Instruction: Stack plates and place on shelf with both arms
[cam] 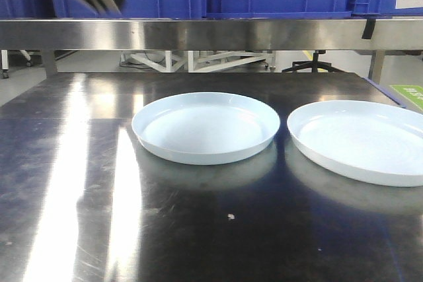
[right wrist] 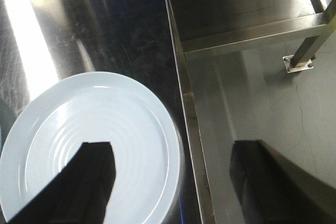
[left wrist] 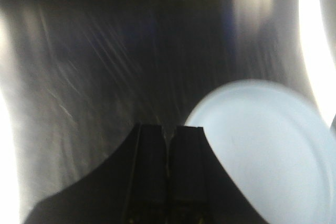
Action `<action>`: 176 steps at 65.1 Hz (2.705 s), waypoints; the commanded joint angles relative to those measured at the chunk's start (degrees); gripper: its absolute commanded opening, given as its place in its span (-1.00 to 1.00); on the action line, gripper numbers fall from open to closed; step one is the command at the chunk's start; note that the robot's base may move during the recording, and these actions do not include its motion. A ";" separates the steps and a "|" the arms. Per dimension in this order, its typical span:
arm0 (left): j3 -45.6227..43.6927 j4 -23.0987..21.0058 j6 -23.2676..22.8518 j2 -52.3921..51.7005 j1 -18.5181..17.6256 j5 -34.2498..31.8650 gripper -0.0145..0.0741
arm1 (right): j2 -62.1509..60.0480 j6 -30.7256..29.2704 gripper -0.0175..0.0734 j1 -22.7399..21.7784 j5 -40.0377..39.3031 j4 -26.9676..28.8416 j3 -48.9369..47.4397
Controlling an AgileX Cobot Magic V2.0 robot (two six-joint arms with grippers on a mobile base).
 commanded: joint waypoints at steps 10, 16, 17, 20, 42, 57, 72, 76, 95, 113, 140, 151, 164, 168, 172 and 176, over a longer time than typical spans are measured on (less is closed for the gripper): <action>3.01 0.83 -0.68 -16.58 13.88 -9.67 -0.48 | -0.95 -0.54 0.64 0.01 -3.06 -0.05 -2.02; 6.58 0.83 -0.68 -21.38 19.05 -9.87 -0.48 | -0.95 -0.54 0.64 0.01 -3.12 -0.05 -2.02; 7.21 0.83 -0.68 -22.06 19.64 -9.87 -0.48 | -0.95 -0.54 0.64 0.01 -3.22 -0.05 -2.02; 10.04 0.83 -0.68 -24.37 21.22 -10.59 -0.48 | -0.95 -0.54 0.64 0.01 -3.39 -0.05 -2.02; 31.87 2.33 -0.68 -38.92 21.78 -16.72 -0.48 | -0.95 -0.54 0.64 0.01 -3.54 -0.05 -2.02; 44.63 2.10 -0.68 -48.01 20.05 -17.88 -0.48 | -0.95 -0.54 0.64 0.01 -3.47 -0.05 -2.02; 48.90 2.64 -0.44 -53.30 19.75 -17.88 -0.48 | -0.95 -0.54 0.64 0.01 -3.47 -0.05 -2.02; 49.09 2.85 -0.44 -53.43 19.75 -17.77 -0.48 | -0.95 -0.54 0.62 0.01 -3.46 -0.05 -2.02; 49.09 2.96 -0.44 -53.33 19.75 -17.90 -0.48 | -0.95 -0.54 -0.39 0.01 -1.94 -0.05 -1.91; 49.09 2.96 -0.44 -53.23 19.75 -17.90 -0.48 | -0.95 -0.54 -0.37 0.01 -1.90 -0.05 -1.91; 49.09 2.96 -0.44 -53.23 19.75 -17.90 -0.48 | -0.95 -0.54 0.34 0.01 -1.84 -0.05 -1.91; 49.09 2.96 -0.44 -53.23 19.75 -17.90 -0.48 | -0.95 -0.54 0.34 0.01 -1.26 0.00 -1.91; 49.09 2.96 -0.44 -53.23 19.75 -17.90 -0.48 | -0.95 -0.54 0.34 0.01 -0.36 0.00 -1.82; 49.09 2.96 -0.44 -53.23 19.75 -17.90 -0.48 | -0.75 -0.54 0.34 0.01 -0.21 0.00 -1.83; 49.09 2.96 -0.44 -53.23 19.75 -17.90 -0.48 | -0.20 -0.58 0.34 0.01 -0.21 0.07 -1.83; 49.09 2.96 -0.44 -53.23 19.75 -17.90 -0.48 | 0.96 -0.58 0.34 0.01 -0.01 0.07 -1.83</action>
